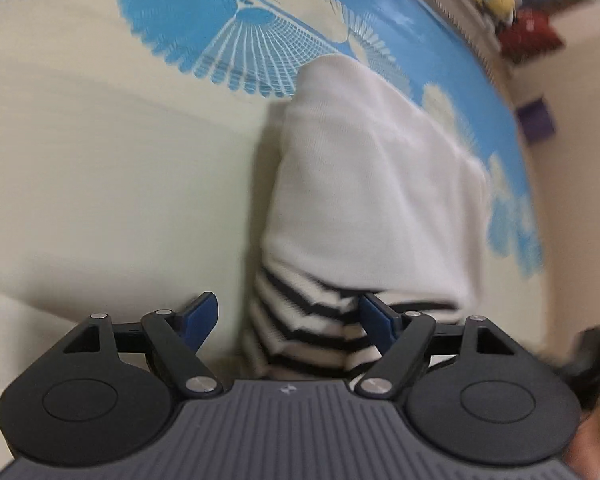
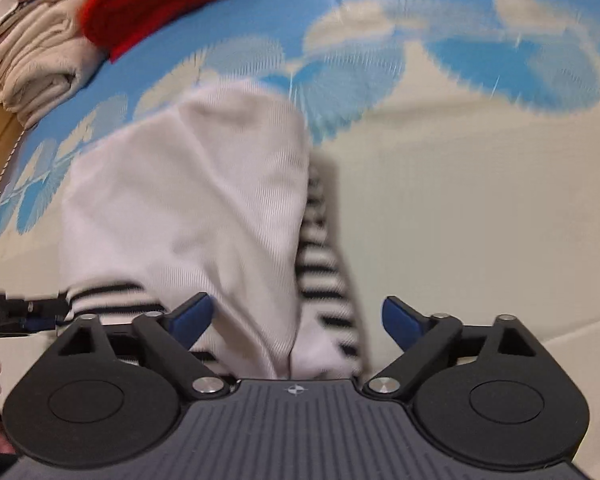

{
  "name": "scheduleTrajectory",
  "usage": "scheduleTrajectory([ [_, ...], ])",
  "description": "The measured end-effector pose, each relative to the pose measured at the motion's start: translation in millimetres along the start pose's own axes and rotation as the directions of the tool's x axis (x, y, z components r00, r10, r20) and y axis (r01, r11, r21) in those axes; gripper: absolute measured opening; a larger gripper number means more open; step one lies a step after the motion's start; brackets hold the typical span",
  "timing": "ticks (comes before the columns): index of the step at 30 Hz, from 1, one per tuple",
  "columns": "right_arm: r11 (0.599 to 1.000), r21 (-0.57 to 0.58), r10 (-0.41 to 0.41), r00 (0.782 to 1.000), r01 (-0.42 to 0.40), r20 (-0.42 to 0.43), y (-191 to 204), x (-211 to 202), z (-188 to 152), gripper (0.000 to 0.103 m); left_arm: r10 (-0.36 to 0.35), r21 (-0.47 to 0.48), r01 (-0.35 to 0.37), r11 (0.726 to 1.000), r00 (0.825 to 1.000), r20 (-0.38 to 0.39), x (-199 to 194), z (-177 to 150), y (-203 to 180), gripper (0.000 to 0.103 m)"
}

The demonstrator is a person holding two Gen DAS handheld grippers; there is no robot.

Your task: Fold small clothes

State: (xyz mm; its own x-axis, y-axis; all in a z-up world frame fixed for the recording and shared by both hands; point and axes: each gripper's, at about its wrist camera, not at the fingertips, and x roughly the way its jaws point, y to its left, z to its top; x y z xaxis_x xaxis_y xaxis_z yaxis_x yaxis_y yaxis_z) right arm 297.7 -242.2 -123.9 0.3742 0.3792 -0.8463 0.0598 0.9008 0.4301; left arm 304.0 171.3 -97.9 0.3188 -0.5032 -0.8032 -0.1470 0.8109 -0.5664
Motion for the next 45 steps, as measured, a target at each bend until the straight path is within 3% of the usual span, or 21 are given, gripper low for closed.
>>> scheduleTrajectory([
  [3, 0.999, -0.040, 0.022, 0.999, -0.021, 0.035, 13, 5, 0, 0.078, -0.031, -0.067, 0.030, 0.997, 0.999, -0.010, 13, 2, 0, 0.082],
  [6, 0.999, -0.037, 0.032, 0.999, -0.031, 0.025, 18, 9, 2, 0.060, -0.016, -0.045, 0.016, 0.999, 1.000, -0.007, 25, 0, -12, 0.083],
  [8, 0.997, -0.060, 0.048, 0.999, -0.046, 0.025, 21, 9, 0, 0.031, 0.006, -0.020, -0.006, 1.000, 1.000, 0.007, 31, -1, -21, 0.083],
  [10, 0.993, -0.111, 0.036, 0.999, -0.031, 0.039, 25, 3, -2, 0.013, 0.023, -0.005, -0.022, 1.000, 0.999, 0.023, 33, -1, -28, 0.082],
  [15, 0.997, -0.056, 0.065, 0.994, -0.060, 0.083, 5, -21, 1, 0.010, -0.008, 0.087, 0.005, 0.996, 0.999, 0.035, 31, -2, -50, 0.066],
  [19, 0.997, -0.032, 0.072, 0.993, -0.069, 0.089, -12, -40, 1, 0.010, -0.035, 0.156, 0.031, 0.987, 0.999, 0.021, 32, -8, -63, 0.064],
  [21, 0.996, -0.008, 0.085, 0.995, -0.084, 0.061, -19, -40, 0, 0.011, -0.014, 0.156, 0.009, 0.988, 1.000, 0.027, 30, -9, -63, 0.069],
  [25, 1.000, -0.010, 0.026, 0.998, -0.026, 0.054, -17, -34, 2, 0.021, 0.065, 0.184, -0.082, 0.979, 0.993, 0.097, 7, -13, -67, 0.070],
  [28, 1.000, -0.001, 0.016, 0.997, -0.016, 0.072, -12, -37, 4, 0.030, 0.090, 0.300, -0.137, 0.944, 0.982, 0.166, -18, -26, -82, 0.070],
  [30, 0.999, -0.017, 0.028, 0.997, -0.027, 0.074, -10, -39, 1, 0.037, 0.106, 0.419, -0.176, 0.891, 0.977, 0.184, -25, -41, -95, 0.071],
  [32, 0.998, -0.066, -0.016, 0.999, 0.019, 0.042, -6, -32, -4, 0.041, 0.187, 0.547, -0.246, 0.800, 0.969, 0.163, -15, -58, -103, 0.072],
  [34, 0.987, -0.115, -0.112, 0.994, 0.112, 0.006, -6, -23, -8, 0.044, 0.310, 0.631, -0.350, 0.692, 0.934, 0.179, 2, -74, -101, 0.085],
  [35, 0.980, -0.124, -0.156, 0.988, 0.155, 0.000, -7, -21, -9, 0.053, 0.333, 0.649, -0.383, 0.657, 0.920, 0.205, 3, -81, -101, 0.088],
  [36, 0.978, -0.117, -0.172, 0.985, 0.173, 0.013, -8, -23, -9, 0.055, 0.336, 0.659, -0.403, 0.635, 0.912, 0.234, 0, -86, -106, 0.087],
  [38, 0.968, -0.108, -0.221, 0.973, 0.227, 0.066, -8, -35, -8, 0.054, 0.334, 0.668, -0.447, 0.595, 0.893, 0.301, -16, -96, -117, 0.084],
  [41, 0.947, -0.124, -0.270, 0.944, 0.296, 0.190, -1, -70, -11, 0.055, 0.311, 0.653, -0.528, 0.544, 0.849, 0.428, -49, -116, -136, 0.086],
  [43, 0.958, -0.105, -0.227, 0.929, 0.267, 0.291, 5, -105, -19, 0.056, 0.263, 0.635, -0.540, 0.553, 0.836, 0.482, -78, -132, -145, 0.089],
  [45, 0.970, -0.102, -0.163, 0.907, 0.218, 0.387, 11, -138, -31, 0.064, 0.227, 0.603, -0.550, 0.578, 0.818, 0.529, -103, -150, -152, 0.100],
])
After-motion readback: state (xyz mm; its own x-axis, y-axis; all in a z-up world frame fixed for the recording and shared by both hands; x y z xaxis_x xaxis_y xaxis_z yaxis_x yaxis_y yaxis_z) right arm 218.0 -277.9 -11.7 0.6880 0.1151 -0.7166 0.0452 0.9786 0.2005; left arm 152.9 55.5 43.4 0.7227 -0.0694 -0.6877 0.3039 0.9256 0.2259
